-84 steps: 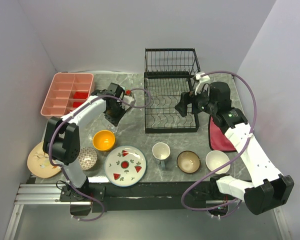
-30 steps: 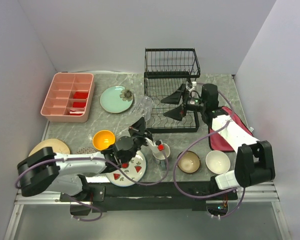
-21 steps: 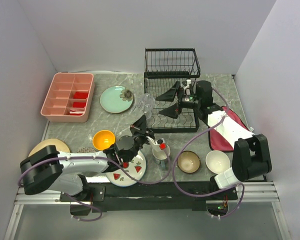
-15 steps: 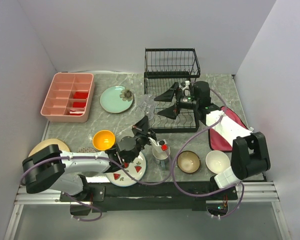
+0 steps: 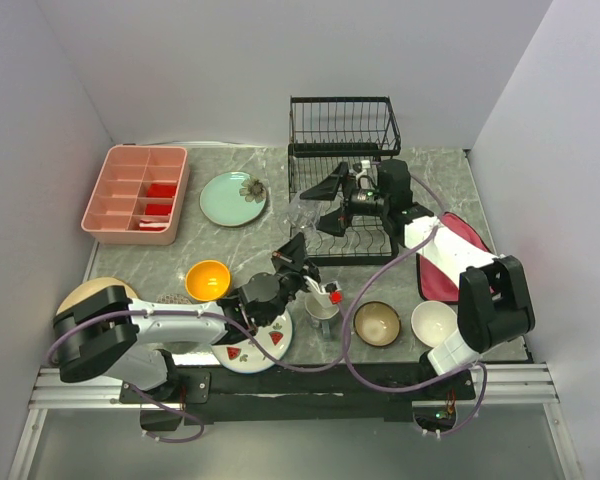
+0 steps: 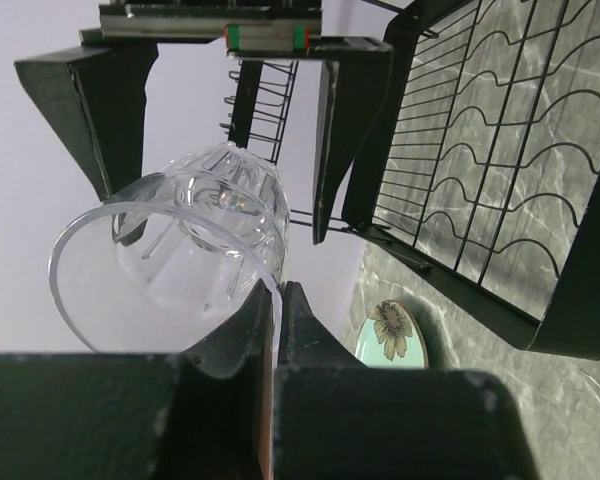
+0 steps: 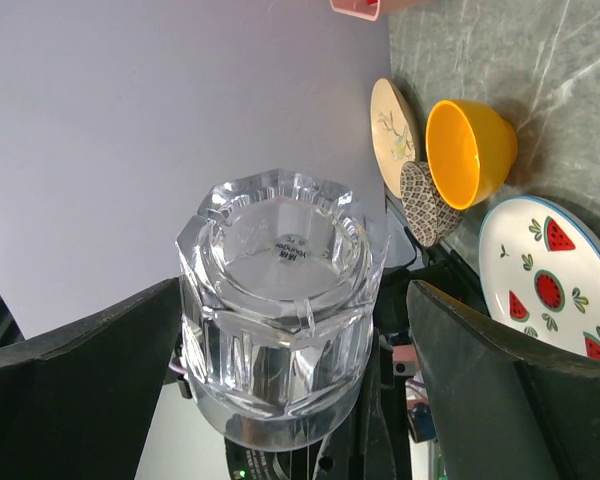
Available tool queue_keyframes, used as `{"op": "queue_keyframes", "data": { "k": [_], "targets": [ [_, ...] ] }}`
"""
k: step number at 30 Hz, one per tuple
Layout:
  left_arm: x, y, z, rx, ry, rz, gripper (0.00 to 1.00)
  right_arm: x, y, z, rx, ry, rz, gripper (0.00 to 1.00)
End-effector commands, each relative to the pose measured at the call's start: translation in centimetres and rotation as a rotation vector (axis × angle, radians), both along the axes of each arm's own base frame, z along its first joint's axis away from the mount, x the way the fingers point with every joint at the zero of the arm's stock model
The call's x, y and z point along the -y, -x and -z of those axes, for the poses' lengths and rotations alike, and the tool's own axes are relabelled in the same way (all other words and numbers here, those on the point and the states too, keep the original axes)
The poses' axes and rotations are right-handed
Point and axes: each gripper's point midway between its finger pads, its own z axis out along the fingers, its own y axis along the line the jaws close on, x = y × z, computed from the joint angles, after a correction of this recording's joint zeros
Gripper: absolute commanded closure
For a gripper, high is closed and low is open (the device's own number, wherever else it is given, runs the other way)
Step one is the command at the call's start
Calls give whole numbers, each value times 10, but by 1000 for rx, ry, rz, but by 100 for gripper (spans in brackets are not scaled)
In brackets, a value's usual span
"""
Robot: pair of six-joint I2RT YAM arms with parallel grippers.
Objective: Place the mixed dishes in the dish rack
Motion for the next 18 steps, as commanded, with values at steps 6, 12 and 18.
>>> {"op": "queue_keyframes", "data": {
  "k": [6,12,18],
  "targets": [
    [14,0,-38,49,115,23,99,-3,-2,-24,112,-15,-15,16],
    [8,0,-33,30,103,5,81,11,-1,-30,215,20,1,40],
    [-17,7,-30,6,62,-19,8,30,-5,-42,420,97,11,51]
  ]
}}
